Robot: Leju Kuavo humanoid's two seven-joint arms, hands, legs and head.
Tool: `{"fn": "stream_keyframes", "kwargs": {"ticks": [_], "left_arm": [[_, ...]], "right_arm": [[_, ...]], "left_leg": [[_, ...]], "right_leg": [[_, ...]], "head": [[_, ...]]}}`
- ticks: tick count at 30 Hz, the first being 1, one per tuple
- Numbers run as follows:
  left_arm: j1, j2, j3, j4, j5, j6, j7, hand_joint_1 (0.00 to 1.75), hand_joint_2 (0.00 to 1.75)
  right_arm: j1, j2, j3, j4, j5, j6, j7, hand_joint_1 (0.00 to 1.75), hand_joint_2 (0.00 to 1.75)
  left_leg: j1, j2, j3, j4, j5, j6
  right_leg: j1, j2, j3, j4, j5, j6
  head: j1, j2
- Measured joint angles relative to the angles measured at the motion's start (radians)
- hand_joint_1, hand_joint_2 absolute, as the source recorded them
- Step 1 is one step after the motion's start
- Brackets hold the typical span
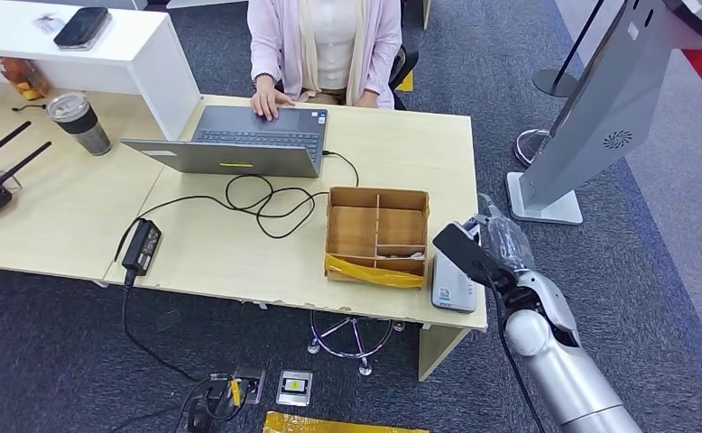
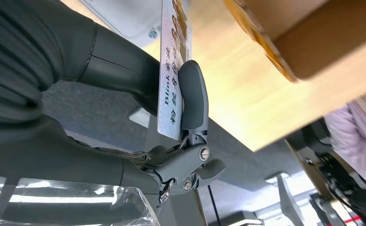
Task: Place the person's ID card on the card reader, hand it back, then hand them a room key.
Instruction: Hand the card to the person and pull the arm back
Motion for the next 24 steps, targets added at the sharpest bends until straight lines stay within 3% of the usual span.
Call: {"fn": "stream_keyframes", "kwargs": {"ticks": [9,17,24], "left_arm": [[-0.001,0.0,0.0,0.0,-0.006,-0.011,0.0,0.0,0.0],[-0.017,-0.006,-0.002,0.0,-0.043,-0.033,0.0,0.0,0.0],[-0.042,-0.016,-0.005,-0.001,-0.074,-0.041,0.001,0.0,0.0]], "right_arm": [[-0.017,0.0,0.0,-0.05,0.016,0.003,0.003,1.75,1.75],[-0.087,0.004,0.003,-0.06,0.124,0.032,0.003,1.75,1.75],[-0.187,0.062,0.014,-0.01,0.138,0.042,-0.027,1.75,1.75]], "left_leg": [[0.0,0.0,0.0,0.0,0.0,0.0],[0.0,0.0,0.0,0.0,0.0,0.0],[0.0,0.0,-0.001,0.0,0.0,0.0]], "right_leg": [[0.0,0.0,0.0,0.0,0.0,0.0],[0.0,0.0,0.0,0.0,0.0,0.0],[0.0,0.0,0.0,0.001,0.0,0.0]], "head": [[0.0,0.0],[0.0,0.0],[0.0,0.0]]}}
